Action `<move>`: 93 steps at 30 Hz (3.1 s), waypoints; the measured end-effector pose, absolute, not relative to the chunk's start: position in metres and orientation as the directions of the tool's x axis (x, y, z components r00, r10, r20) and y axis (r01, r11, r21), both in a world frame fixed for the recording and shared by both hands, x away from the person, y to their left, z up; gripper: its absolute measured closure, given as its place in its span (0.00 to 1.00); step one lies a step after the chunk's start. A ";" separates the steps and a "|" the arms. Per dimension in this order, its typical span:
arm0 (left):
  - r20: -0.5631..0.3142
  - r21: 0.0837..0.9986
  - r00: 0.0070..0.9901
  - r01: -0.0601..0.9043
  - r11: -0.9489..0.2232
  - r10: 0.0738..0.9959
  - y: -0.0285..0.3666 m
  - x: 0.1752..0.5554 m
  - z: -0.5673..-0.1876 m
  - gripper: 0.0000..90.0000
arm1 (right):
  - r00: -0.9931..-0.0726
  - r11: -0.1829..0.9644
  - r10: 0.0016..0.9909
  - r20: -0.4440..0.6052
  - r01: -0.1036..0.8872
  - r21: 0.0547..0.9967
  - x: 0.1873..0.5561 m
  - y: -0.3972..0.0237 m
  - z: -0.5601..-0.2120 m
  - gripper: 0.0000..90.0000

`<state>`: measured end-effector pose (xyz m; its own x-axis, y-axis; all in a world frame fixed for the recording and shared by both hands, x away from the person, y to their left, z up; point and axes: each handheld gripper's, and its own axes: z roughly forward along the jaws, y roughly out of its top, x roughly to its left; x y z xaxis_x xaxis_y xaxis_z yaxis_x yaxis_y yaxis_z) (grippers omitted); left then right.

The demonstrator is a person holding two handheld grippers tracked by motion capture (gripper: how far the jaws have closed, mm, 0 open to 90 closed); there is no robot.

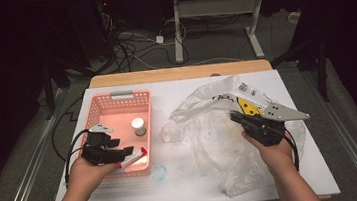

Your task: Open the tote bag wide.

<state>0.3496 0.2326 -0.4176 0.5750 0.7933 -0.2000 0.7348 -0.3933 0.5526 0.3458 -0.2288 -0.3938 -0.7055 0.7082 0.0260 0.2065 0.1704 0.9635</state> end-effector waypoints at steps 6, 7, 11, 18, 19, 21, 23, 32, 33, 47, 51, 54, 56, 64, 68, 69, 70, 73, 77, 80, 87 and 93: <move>-0.165 0.454 0.596 0.753 -0.476 0.786 0.223 0.362 -0.418 0.39 | -0.711 0.175 0.703 0.025 0.207 0.962 0.345 -0.227 -0.395 1.00; -0.162 0.441 0.602 0.753 -0.488 0.782 0.222 0.364 -0.419 0.39 | -0.712 0.176 0.702 0.026 0.208 0.962 0.345 -0.227 -0.395 1.00; -0.148 0.378 0.623 0.753 -0.538 0.768 0.213 0.372 -0.422 0.40 | -0.711 0.173 0.702 0.031 0.213 0.962 0.346 -0.228 -0.395 1.00; -0.154 0.265 0.642 0.759 -0.594 0.751 0.198 0.387 -0.427 0.43 | -0.710 0.168 0.704 0.029 0.207 0.964 0.345 -0.231 -0.394 1.00; -0.146 0.238 0.643 0.761 -0.604 0.752 0.196 0.389 -0.429 0.43 | -0.710 0.170 0.703 0.028 0.206 0.964 0.345 -0.231 -0.394 1.00; -0.135 0.203 0.649 0.758 -0.620 0.749 0.192 0.393 -0.432 0.43 | -0.711 0.169 0.703 0.030 0.208 0.964 0.345 -0.231 -0.394 1.00; -0.130 0.160 0.657 0.753 -0.638 0.743 0.188 0.396 -0.435 0.45 | -0.711 0.168 0.703 0.030 0.207 0.964 0.345 -0.231 -0.394 1.00; -0.075 0.023 0.689 0.724 -0.689 0.721 0.174 0.403 -0.448 0.63 | -0.710 0.166 0.704 0.033 0.209 0.964 0.345 -0.231 -0.395 1.00; -0.073 0.025 0.688 0.725 -0.688 0.722 0.173 0.403 -0.448 0.67 | -0.710 0.166 0.704 0.033 0.209 0.964 0.345 -0.231 -0.394 1.00; -0.074 0.089 0.629 0.777 -0.623 0.774 0.176 0.415 -0.448 0.59 | -0.712 0.173 0.702 0.026 0.205 0.963 0.344 -0.230 -0.395 1.00; -0.080 0.081 0.630 0.776 -0.625 0.772 0.181 0.410 -0.443 0.55 | -0.714 0.173 0.700 0.026 0.204 0.963 0.344 -0.229 -0.394 1.00; -0.082 0.071 0.630 0.776 -0.627 0.772 0.183 0.408 -0.442 0.55 | -0.714 0.175 0.700 0.023 0.202 0.964 0.343 -0.228 -0.393 1.00; -0.089 0.052 0.636 0.771 -0.634 0.766 0.183 0.408 -0.445 0.55 | -0.714 0.175 0.700 0.022 0.201 0.964 0.343 -0.228 -0.393 1.00; -0.076 0.058 0.634 0.774 -0.631 0.770 0.179 0.410 -0.449 0.68 | -0.711 0.175 0.702 0.023 0.204 0.963 0.343 -0.229 -0.394 1.00; -0.078 0.077 0.627 0.779 -0.623 0.775 0.180 0.409 -0.449 0.74 | -0.712 0.177 0.702 0.021 0.203 0.963 0.343 -0.229 -0.394 1.00; -0.076 0.079 0.627 0.779 -0.622 0.775 0.180 0.409 -0.448 0.75 | -0.712 0.176 0.702 0.022 0.203 0.963 0.343 -0.229 -0.394 1.00; -0.071 0.080 0.628 0.778 -0.623 0.775 0.180 0.408 -0.448 0.75 | -0.713 0.178 0.701 0.020 0.202 0.963 0.343 -0.229 -0.394 1.00; -0.057 0.089 0.633 0.773 -0.628 0.772 0.179 0.406 -0.447 0.75 | -0.713 0.178 0.701 0.021 0.203 0.963 0.342 -0.228 -0.394 1.00; -0.056 0.128 0.632 0.773 -0.622 0.773 0.181 0.404 -0.443 0.75 | -0.712 0.176 0.701 0.021 0.201 0.964 0.342 -0.229 -0.393 1.00; -0.061 0.146 0.635 0.769 -0.623 0.770 0.182 0.402 -0.441 0.75 | -0.712 0.175 0.701 0.021 0.201 0.964 0.342 -0.229 -0.393 1.00; -0.063 0.195 0.629 0.769 -0.608 0.775 0.187 0.398 -0.433 0.75 | -0.714 0.176 0.700 0.017 0.196 0.965 0.342 -0.229 -0.393 1.00; -0.065 0.236 0.614 0.776 -0.585 0.787 0.193 0.394 -0.428 0.75 | -0.712 0.174 0.702 0.016 0.193 0.966 0.342 -0.230 -0.392 1.00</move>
